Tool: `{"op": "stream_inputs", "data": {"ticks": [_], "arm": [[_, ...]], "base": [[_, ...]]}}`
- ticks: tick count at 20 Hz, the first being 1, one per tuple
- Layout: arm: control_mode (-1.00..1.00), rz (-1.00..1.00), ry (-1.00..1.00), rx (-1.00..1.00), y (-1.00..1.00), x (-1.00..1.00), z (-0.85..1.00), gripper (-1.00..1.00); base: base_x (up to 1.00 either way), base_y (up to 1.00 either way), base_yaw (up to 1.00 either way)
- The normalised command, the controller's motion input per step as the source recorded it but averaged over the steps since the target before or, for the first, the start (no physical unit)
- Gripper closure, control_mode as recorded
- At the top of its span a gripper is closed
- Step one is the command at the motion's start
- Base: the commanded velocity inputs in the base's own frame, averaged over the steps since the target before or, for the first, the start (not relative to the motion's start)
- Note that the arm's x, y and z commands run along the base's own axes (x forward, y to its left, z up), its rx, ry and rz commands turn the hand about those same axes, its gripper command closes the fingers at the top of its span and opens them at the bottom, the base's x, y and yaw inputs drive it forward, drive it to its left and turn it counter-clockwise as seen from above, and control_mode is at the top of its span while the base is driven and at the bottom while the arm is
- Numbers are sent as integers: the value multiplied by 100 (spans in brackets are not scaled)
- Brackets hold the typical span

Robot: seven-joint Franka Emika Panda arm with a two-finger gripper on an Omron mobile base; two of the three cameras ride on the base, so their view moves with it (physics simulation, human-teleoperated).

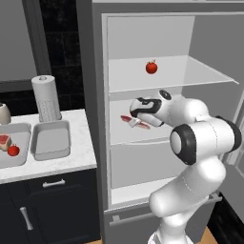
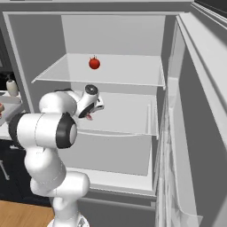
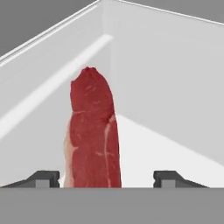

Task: Place one tomato and one steak in each tupperware on the nearby counter, to pack two identical lunches.

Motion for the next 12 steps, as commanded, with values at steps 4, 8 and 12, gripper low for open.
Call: {"op": "stream_inputs", "data": {"ticks": [4, 8, 12], "arm": [[-100, 11, 0, -5, 31, 0, -89, 100], [-100, 6, 1, -8, 20, -47, -73, 100], [-100, 0, -8, -9, 3, -100, -75, 100]], "base": [[0, 0, 0], [0, 0, 0], [0, 0, 0]]}}
